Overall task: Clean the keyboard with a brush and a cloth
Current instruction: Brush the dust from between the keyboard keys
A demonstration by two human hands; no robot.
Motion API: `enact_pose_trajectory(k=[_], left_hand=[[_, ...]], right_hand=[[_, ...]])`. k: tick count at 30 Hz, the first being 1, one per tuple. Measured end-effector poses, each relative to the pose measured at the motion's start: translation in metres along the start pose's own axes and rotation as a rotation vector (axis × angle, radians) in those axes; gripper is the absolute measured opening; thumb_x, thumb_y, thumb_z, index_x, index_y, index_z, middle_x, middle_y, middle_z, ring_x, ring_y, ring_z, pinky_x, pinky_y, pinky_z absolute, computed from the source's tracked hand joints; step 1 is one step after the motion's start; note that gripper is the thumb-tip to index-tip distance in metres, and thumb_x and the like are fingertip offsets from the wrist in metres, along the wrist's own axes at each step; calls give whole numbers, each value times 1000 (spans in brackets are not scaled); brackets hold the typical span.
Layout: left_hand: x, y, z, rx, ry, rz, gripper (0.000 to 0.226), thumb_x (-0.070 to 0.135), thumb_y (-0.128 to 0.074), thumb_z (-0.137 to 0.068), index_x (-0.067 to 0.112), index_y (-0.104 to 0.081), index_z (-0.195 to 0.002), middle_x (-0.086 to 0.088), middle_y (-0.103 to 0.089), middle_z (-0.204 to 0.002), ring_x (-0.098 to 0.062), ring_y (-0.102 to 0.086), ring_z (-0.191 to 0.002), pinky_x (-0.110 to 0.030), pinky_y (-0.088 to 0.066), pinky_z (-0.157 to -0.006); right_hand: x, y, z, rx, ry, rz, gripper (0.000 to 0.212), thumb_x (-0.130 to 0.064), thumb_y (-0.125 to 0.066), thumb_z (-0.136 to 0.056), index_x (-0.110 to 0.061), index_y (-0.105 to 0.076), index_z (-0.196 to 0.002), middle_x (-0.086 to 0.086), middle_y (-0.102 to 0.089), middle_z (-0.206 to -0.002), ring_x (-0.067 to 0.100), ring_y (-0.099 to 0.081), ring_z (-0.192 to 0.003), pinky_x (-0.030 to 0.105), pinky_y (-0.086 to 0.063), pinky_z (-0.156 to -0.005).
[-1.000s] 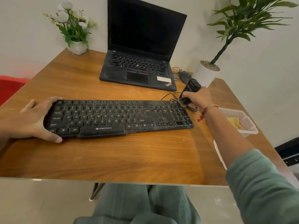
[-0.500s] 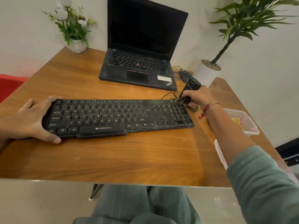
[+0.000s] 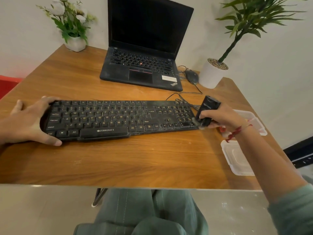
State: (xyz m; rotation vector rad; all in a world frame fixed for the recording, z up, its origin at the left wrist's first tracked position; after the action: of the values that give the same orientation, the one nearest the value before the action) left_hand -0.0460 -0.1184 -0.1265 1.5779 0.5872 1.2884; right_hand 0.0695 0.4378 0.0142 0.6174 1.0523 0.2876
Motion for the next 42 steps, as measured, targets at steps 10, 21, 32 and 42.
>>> enact_pose_trajectory(k=[10, 21, 32, 42], left_hand=[[20, 11, 5, 3, -32, 95, 134, 83, -78, -20, 65, -12, -135, -6, -48, -141, -33, -44, -130, -61, -26, -110], [34, 15, 11, -18, -44, 169, 132, 81, -80, -18, 64, -17, -133, -1, -48, -140, -29, -44, -130, -64, -19, -112], [32, 16, 6, -2, -26, 165, 131, 75, -85, -17, 64, -19, -130, 5, -50, -134, -30, -51, -123, -66, -23, -109], [37, 16, 7, -43, -34, 193, 129, 78, -82, -17, 67, -17, -127, 2, -48, -139, -30, -46, -128, -66, -18, -112]], right_hand=[[-56, 17, -2, 183, 169, -57, 22, -13, -76, -74, -15, -60, -89, 11, -69, -94, 19, -69, -83, 33, -60, -68], [-63, -22, -53, 249, 102, 75, 26, -25, -76, -71, -14, -62, -90, 8, -68, -93, 17, -68, -83, 30, -60, -64], [-32, -21, -9, 90, 75, 223, 14, -20, -72, -75, -15, -61, -82, 5, -69, -80, 11, -66, -64, 22, -55, -49], [-63, 10, 4, 182, 191, 81, 16, -19, -74, -74, -15, -62, -84, 9, -70, -86, 16, -70, -75, 30, -60, -63]])
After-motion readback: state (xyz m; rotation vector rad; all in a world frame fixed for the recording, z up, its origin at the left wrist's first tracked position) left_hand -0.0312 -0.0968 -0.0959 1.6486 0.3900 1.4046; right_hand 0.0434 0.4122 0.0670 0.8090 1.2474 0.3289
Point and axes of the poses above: each hand's wrist, its own z-axis away from the middle knuckle, its own y-axis out of the back of the hand, x = y × z, the point moved 7 cm from there along -z, towards the middle knuckle
